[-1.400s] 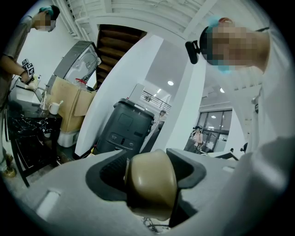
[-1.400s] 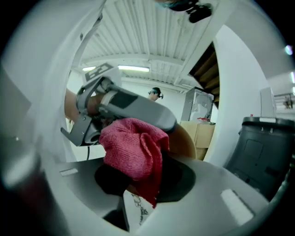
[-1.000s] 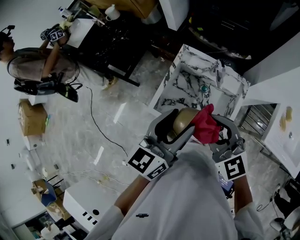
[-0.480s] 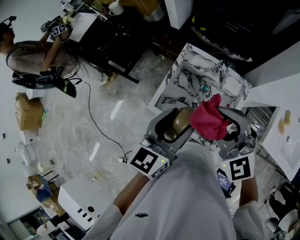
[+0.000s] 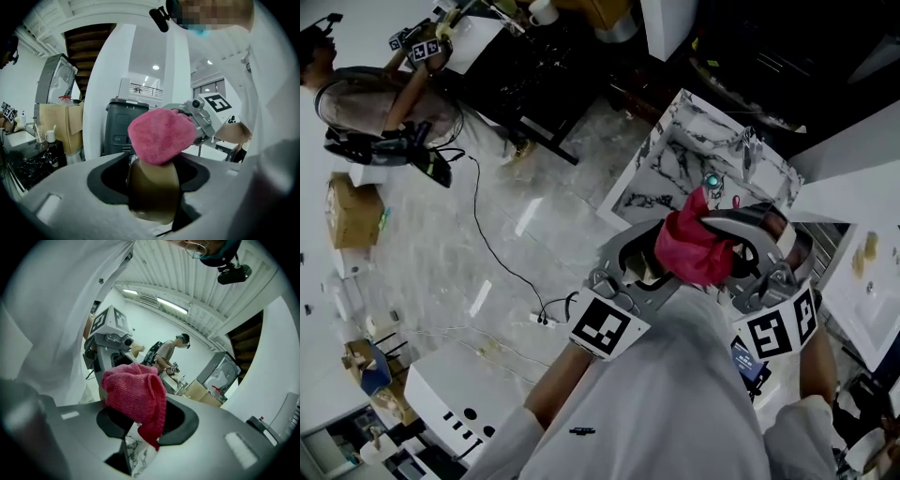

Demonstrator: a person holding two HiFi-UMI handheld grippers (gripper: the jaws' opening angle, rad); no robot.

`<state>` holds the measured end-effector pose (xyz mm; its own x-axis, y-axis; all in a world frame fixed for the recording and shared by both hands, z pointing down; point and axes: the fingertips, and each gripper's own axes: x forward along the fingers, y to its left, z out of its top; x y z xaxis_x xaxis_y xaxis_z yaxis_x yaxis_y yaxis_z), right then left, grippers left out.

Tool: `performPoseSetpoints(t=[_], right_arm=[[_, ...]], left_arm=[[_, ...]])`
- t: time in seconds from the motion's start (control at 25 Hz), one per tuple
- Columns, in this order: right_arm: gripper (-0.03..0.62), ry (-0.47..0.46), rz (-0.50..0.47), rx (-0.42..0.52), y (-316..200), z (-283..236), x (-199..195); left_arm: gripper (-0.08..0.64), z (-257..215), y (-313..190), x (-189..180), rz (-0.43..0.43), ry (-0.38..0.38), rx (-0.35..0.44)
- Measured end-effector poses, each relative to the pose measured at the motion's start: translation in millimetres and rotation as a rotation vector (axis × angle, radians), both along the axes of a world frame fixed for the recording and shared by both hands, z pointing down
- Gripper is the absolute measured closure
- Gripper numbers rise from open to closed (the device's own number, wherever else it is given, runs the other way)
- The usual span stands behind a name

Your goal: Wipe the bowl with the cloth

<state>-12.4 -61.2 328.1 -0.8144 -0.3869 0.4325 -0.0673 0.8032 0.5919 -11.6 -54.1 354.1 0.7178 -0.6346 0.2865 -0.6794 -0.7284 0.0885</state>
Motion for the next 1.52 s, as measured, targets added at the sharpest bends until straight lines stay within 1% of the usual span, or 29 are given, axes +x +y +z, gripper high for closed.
performPoseSetpoints(t=[0.12,0.32,0.52,0.64,0.88,1.04,1.2,1.36,1.52], right_arm=[[0.465,0.048,-0.032,0.021,-3,6,-7],[0.465,0.1,-0.055,0.054,-7,11,-9],[0.465,0.122,-0.02,0.072,-18,20,-3],[0.465,0.116,0.005,0.063,-25,24,3],[0.465,0.094,0.065,0.014,-41,38,16],[0.465,0.067,0.091,-0.047,-44,54,21],[0.465,0.058,0.101,-0.092,-46,70,23],[0.465,0.034,0.109,-0.15,-45,83,23],[0.465,0.032,0.111,-0.194,-43,100,20]], left_arm=[[0.287,1,-1,-2,0.001,-0.035,0.01],[0.287,-3,-1,-6,-0.018,-0.044,0.023],[0.287,-6,-3,-10,-0.036,-0.023,0.03],[0.287,-10,-3,-9,-0.031,-0.012,0.037],[0.287,-21,-5,-8,-0.039,0.041,0.042],[0.287,-28,-4,-8,-0.046,0.078,0.047],[0.287,-35,-5,-9,-0.056,0.119,0.051],[0.287,-36,-7,-9,-0.054,0.123,0.052],[0.287,-39,-10,-11,-0.069,0.15,0.053]])
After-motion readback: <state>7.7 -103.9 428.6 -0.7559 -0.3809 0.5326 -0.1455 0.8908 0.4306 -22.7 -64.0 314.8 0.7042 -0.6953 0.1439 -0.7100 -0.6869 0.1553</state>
